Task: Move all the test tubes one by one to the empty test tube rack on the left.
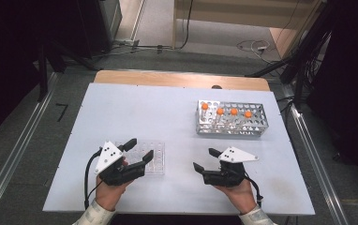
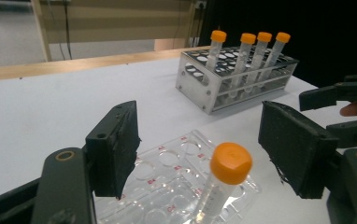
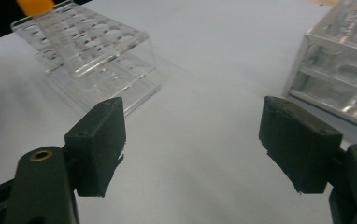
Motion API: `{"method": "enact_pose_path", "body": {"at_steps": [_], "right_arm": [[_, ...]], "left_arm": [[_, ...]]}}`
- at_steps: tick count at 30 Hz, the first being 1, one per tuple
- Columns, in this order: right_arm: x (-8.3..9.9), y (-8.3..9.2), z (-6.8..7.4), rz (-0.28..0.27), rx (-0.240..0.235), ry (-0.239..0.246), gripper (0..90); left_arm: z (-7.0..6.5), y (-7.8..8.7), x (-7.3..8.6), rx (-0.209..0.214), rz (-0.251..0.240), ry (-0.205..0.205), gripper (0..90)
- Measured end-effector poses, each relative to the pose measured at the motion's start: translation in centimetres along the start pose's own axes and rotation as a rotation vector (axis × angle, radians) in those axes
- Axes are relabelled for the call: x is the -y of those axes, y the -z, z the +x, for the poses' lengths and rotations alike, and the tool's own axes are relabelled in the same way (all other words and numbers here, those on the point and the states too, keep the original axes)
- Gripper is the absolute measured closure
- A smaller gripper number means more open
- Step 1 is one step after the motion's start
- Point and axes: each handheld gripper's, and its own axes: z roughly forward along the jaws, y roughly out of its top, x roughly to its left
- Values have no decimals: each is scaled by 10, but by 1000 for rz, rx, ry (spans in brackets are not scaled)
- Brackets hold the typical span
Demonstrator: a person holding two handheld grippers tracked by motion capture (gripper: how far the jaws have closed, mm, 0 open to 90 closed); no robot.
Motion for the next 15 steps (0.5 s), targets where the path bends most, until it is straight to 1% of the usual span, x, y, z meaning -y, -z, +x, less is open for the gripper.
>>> {"method": "enact_pose_path", "body": {"at_steps": [2, 3, 4, 5, 10, 13, 14, 15], "right_arm": [[-1, 2, -7, -7, 30, -13, 218], [-1, 2, -11, -12, 49, -24, 220], [-1, 3, -16, -16, 67, -35, 221], [-2, 4, -20, -20, 86, -45, 223], [-5, 11, -42, -49, 203, -76, 233], [-7, 15, -55, -58, 261, -96, 238], [-8, 16, -59, -63, 274, -107, 243], [-8, 16, -59, -63, 274, -107, 243]], "left_arm": [[5, 0, 1, -9, -2, 19, 274], [5, 0, 1, -9, -2, 19, 262], [6, 0, 1, -19, 0, 20, 252], [7, 0, 1, -23, 1, 28, 250], [7, -1, 1, -27, -3, 29, 240], [7, 0, 1, -27, -10, 28, 238], [7, 1, 0, -23, -14, 30, 238], [7, 1, 0, -23, -14, 30, 238]]}}
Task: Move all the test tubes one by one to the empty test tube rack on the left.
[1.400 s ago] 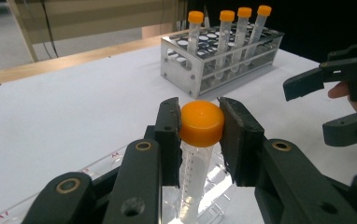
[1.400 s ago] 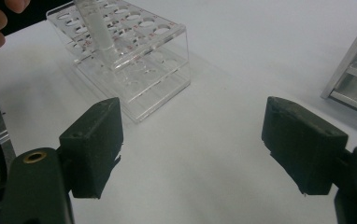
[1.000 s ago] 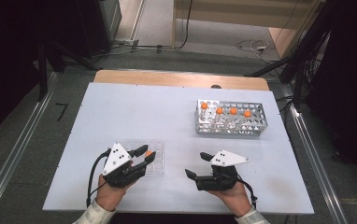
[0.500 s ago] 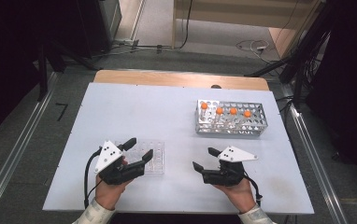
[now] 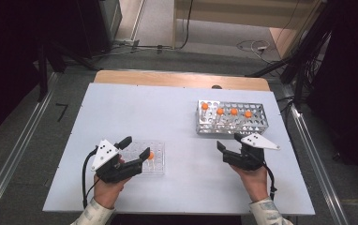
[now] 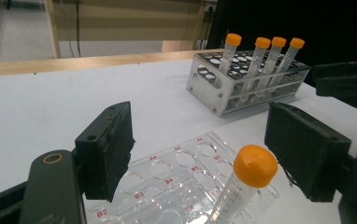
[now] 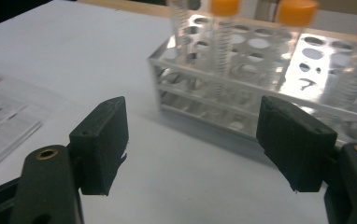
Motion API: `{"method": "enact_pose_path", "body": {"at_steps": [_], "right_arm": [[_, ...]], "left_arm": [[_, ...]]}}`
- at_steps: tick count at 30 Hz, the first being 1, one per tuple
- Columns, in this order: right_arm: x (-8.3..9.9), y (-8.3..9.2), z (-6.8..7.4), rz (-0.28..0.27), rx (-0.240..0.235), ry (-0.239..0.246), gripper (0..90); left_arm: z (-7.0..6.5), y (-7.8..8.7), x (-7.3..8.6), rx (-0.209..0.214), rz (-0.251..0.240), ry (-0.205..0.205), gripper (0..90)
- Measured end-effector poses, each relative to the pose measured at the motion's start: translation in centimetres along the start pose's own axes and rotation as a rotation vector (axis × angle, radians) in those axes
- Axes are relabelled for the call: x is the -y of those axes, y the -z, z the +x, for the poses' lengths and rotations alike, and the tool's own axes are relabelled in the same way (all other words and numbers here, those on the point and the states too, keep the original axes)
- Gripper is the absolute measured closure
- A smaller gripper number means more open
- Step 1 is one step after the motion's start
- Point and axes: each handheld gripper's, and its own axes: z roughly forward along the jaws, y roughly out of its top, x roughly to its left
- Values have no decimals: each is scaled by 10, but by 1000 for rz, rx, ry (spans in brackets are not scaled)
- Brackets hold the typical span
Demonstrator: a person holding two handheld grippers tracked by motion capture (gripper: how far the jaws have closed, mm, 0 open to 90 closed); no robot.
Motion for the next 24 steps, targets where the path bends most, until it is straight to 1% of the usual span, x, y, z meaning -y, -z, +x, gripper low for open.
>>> {"method": "enact_pose_path", "body": {"at_steps": [1, 2, 3, 6, 10, 15, 16, 18, 21, 23, 24], "right_arm": [[-2, 0, -8, -12, 27, -15, 253], [-2, 0, -8, -12, 27, -15, 253], [-4, 0, -16, -24, 53, -32, 262], [-7, -1, -27, -41, 92, -55, 275], [-9, -3, -40, -54, 125, -85, 295], [-10, -10, -53, -43, 156, -92, 315], [-10, -10, -53, -43, 156, -92, 315], [-12, -14, -60, -41, 169, -106, 337], [-14, -20, -65, -43, 176, -120, 358], [-15, -22, -66, -42, 175, -118, 373], [-17, -26, -65, -36, 189, -103, 402]], "left_arm": [[0, 1, 0, 2, -1, 0, 237], [0, 1, -1, 3, -3, 0, 237], [0, 1, -1, 3, -6, 1, 238], [-1, 2, -2, 10, -13, 3, 238], [-2, 3, -3, 13, -15, 1, 238], [-2, 4, -4, 17, -17, 0, 238], [-2, 4, -4, 18, -18, 1, 238], [-2, 4, -4, 17, -19, 3, 238], [-2, 4, -4, 14, -17, 1, 238], [-2, 3, -4, 16, -17, 1, 238], [-2, 3, -4, 16, -17, 1, 238]]}}
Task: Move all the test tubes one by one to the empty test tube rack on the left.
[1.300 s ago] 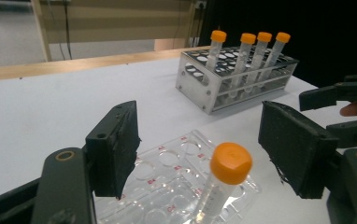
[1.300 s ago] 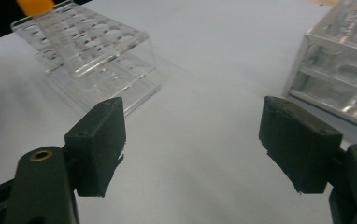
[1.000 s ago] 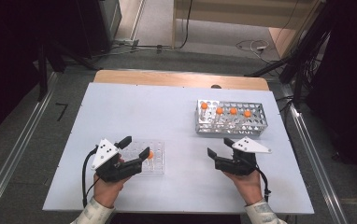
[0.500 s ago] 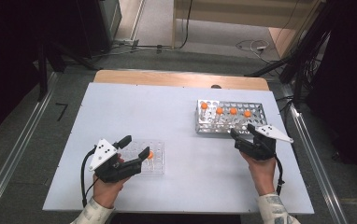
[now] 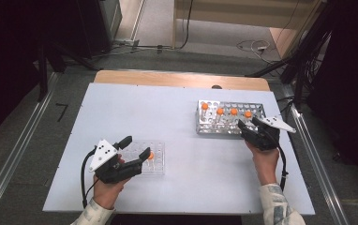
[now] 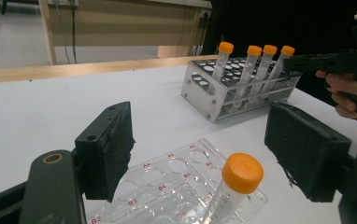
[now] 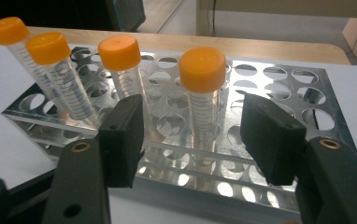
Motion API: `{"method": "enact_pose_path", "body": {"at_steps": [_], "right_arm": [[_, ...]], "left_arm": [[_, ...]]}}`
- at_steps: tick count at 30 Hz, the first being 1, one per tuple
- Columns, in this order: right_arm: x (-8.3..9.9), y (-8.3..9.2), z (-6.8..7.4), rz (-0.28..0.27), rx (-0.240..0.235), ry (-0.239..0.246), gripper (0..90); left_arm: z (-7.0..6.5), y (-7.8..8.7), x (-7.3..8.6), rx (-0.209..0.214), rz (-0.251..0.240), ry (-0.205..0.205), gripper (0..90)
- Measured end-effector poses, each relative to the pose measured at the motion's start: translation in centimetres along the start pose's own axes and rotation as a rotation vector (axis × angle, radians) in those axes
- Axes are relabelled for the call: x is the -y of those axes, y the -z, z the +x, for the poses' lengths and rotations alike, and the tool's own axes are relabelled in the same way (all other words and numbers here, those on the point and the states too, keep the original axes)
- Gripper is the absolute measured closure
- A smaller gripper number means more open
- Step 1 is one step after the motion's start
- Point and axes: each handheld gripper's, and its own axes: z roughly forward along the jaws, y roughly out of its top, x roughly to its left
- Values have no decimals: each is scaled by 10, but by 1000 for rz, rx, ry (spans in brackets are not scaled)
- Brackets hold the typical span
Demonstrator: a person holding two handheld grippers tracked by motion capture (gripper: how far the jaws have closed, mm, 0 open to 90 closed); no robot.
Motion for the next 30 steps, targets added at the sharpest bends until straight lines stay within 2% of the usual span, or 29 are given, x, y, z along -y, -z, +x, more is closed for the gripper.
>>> {"method": "enact_pose_path", "body": {"at_steps": [1, 2, 6, 8, 14, 18, 25, 30], "right_arm": [[0, 0, 0, 0, 0, 0, 402], [-1, -4, 0, 1, 6, 4, 449], [-2, -8, -2, 9, 16, 2, 497], [-2, -11, -3, 12, 10, -3, 553], [-2, -16, -2, 18, 15, 6, 609], [-1, -20, -1, 20, 30, 15, 687], [-5, -13, -5, -30, 30, -5, 708], [-17, 3, -7, -89, 21, -20, 710]], "left_arm": [[0, 0, 0, 0, 1, -1, 238], [0, 0, 0, 0, 0, 0, 238], [1, 1, 0, 0, -1, 4, 239], [1, 0, 0, 2, 1, 1, 239], [0, 0, 0, 3, 1, 1, 239], [0, 0, 0, 6, 0, 2, 239], [0, 1, -1, 4, -4, 4, 239], [-1, 1, -1, 4, -6, 2, 239]]}}
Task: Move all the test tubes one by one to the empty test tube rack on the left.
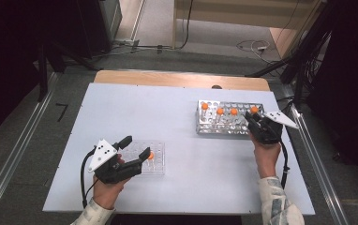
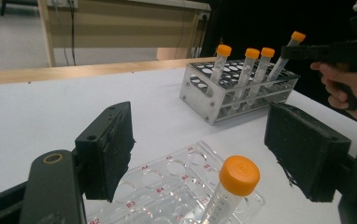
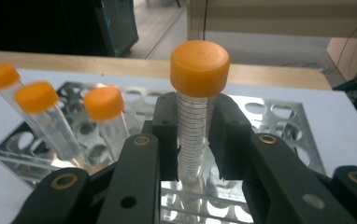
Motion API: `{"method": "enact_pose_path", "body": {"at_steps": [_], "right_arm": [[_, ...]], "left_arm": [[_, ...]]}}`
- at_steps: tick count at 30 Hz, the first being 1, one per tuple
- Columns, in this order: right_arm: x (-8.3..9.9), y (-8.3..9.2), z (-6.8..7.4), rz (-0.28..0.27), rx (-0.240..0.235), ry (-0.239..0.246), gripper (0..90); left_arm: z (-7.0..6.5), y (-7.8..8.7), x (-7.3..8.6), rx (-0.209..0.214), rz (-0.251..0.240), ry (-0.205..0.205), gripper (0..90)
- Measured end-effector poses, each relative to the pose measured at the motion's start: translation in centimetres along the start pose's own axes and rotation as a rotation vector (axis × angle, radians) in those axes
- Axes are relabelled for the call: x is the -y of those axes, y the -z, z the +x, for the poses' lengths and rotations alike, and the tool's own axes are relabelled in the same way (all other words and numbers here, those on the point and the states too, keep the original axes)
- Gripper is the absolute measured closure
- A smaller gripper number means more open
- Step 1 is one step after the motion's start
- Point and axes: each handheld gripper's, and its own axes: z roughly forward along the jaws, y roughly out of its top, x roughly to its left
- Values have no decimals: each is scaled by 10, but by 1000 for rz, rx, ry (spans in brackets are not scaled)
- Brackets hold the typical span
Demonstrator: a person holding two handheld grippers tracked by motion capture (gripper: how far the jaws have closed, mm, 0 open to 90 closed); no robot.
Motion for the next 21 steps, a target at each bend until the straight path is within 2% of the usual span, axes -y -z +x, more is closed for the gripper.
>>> {"method": "enact_pose_path", "body": {"at_steps": [3, 5, 10, 17, 18, 21], "right_arm": [[-6, 8, 0, -27, -5, -2, 710], [-15, 21, 1, -59, -22, -6, 712], [-22, 42, 12, -88, -60, 35, 714], [-21, 58, 38, -60, -168, 85, 717], [-21, 58, 38, -60, -168, 85, 717], [-17, 63, 50, -50, -214, 105, 718]], "left_arm": [[0, 0, 0, 1, -2, -1, 239], [-1, 1, -1, 2, -5, -1, 239], [-2, 2, -2, 5, -8, -5, 239], [-5, 2, -3, 17, -12, -13, 239], [-6, 2, -3, 18, -14, -15, 239], [-8, 3, -4, 18, -17, -28, 240]]}}
